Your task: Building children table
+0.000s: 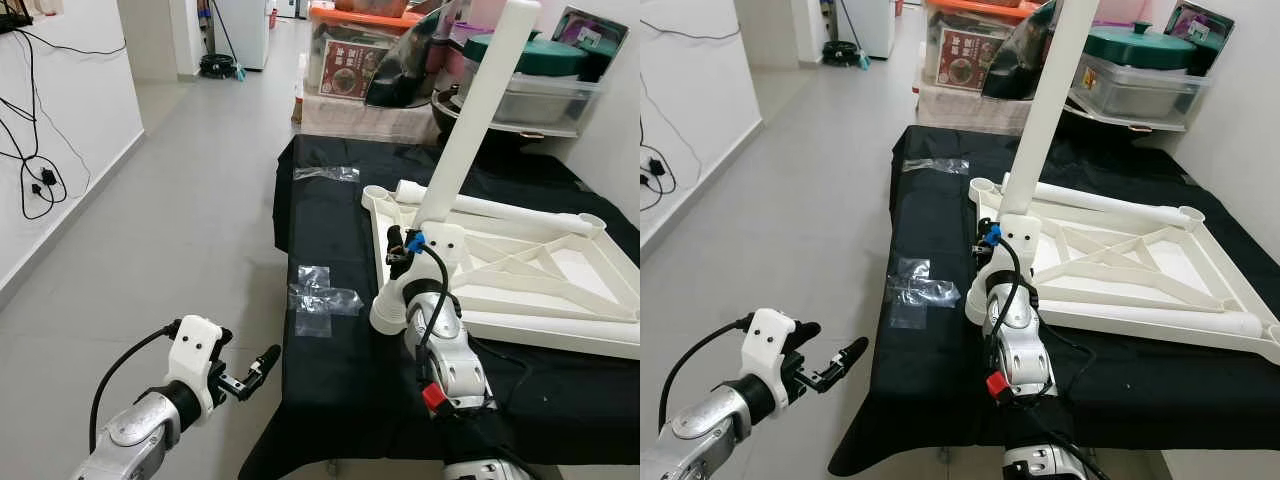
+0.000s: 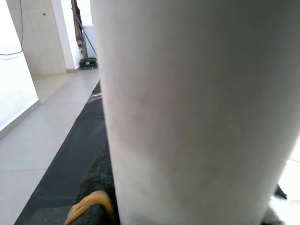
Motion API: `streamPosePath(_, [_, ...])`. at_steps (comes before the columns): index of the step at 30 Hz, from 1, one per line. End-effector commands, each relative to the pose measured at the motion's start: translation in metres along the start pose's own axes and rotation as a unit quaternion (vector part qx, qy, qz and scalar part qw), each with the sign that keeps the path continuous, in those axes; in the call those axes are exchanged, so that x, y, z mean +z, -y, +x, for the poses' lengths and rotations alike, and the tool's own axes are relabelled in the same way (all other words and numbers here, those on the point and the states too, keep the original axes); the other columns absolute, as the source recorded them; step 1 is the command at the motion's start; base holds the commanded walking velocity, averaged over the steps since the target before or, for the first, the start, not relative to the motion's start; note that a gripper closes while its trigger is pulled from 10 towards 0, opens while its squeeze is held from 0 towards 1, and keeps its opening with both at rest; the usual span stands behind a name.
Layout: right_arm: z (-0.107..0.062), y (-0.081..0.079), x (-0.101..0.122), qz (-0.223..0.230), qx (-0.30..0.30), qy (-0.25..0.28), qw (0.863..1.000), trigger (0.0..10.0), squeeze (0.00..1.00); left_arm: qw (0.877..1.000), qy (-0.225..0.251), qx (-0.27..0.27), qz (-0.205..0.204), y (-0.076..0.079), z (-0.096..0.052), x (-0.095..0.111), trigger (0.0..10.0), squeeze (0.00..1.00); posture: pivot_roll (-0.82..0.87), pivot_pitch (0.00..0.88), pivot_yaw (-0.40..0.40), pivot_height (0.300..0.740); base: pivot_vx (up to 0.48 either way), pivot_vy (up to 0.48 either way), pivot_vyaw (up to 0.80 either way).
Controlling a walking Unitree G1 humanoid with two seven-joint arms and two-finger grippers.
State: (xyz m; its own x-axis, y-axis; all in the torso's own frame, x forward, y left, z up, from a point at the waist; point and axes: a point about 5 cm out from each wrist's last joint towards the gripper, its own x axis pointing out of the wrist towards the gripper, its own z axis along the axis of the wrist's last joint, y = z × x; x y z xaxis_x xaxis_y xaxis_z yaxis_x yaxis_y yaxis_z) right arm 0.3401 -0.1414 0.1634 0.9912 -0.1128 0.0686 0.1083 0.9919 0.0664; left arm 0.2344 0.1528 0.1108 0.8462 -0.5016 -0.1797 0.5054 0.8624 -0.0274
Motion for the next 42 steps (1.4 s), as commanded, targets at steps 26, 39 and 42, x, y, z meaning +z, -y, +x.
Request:
streamPosePath(26, [-0.005, 0.003, 0.015, 0.009, 0.008, 0.039, 0.999, 10.0, 1.00, 1.000, -0.007, -0.009, -0.005, 0.002, 0.002, -0.005, 10.0, 0.00, 0.05, 0.000, -0.088, 0.740, 0.000, 0.000, 0.00])
streamPosePath(39, [-0.009, 0.004, 0.025, 0.002, 0.062, 0.052, 0.997, 10.0, 1.00, 1.000, -0.009, -0.015, -0.009, 0.003, 0.003, -0.007, 10.0, 0.00, 0.03, 0.000, -0.082, 0.740, 0.000, 0.000, 0.00])
streamPosePath(42, [-0.008, 0.002, 0.024, -0.006, 0.083, 0.045, 0.996, 10.0, 1.00, 1.000, -0.009, -0.016, -0.010, 0.003, 0.003, -0.007, 10.0, 0.00, 0.04, 0.000, -0.083, 0.740, 0.000, 0.000, 0.00])
